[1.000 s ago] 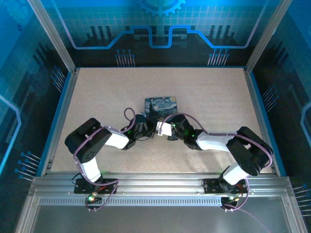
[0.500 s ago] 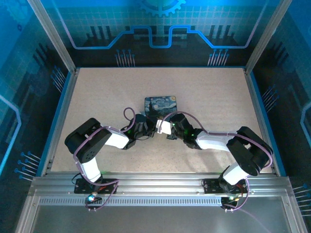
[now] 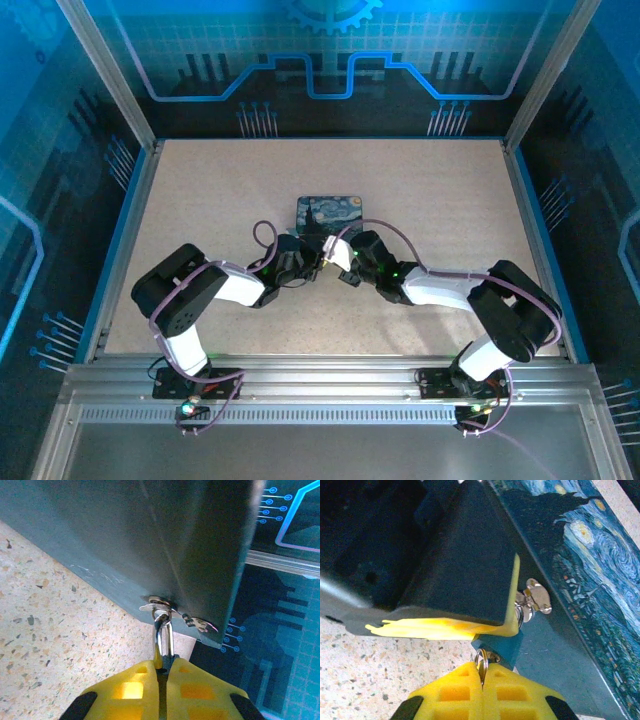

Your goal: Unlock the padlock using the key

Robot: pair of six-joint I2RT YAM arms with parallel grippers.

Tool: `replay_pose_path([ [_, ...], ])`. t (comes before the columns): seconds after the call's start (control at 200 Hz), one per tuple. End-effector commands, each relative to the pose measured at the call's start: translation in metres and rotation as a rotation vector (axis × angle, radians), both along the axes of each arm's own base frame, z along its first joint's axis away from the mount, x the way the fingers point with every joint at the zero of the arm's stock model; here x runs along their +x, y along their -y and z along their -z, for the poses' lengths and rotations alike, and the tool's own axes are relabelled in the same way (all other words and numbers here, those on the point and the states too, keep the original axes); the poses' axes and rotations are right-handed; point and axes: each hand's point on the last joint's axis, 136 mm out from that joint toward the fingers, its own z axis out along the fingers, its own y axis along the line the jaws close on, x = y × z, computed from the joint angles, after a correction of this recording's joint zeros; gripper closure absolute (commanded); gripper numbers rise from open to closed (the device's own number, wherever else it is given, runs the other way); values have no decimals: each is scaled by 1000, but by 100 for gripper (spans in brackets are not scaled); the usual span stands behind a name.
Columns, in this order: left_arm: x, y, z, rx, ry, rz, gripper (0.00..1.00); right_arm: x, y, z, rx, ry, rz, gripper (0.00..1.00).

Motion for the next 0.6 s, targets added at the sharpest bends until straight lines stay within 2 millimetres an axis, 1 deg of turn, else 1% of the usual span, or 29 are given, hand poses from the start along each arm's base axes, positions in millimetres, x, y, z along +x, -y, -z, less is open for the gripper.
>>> replay_pose_path([
  [0.0, 1, 12, -28, -54, 67, 39, 100, 4, -25, -21, 181, -14, 10, 100],
  [0.135, 0, 10, -23, -38, 64, 37, 99, 2, -24, -11, 198, -65, 24, 100],
  [0.255, -1, 7, -16, -14, 60, 35, 87, 2, -16, -1, 232, -134, 55, 100],
  [0.405, -4, 0, -11, 35, 57, 30, 69, -1, -9, 11, 286, -232, 74, 100],
  [0.515, -9, -8, -8, 70, 53, 28, 60, -3, -5, 18, 311, -278, 87, 100],
  [0.595, -12, -16, -6, 104, 45, 22, 56, -3, -2, 21, 336, -310, 106, 100],
])
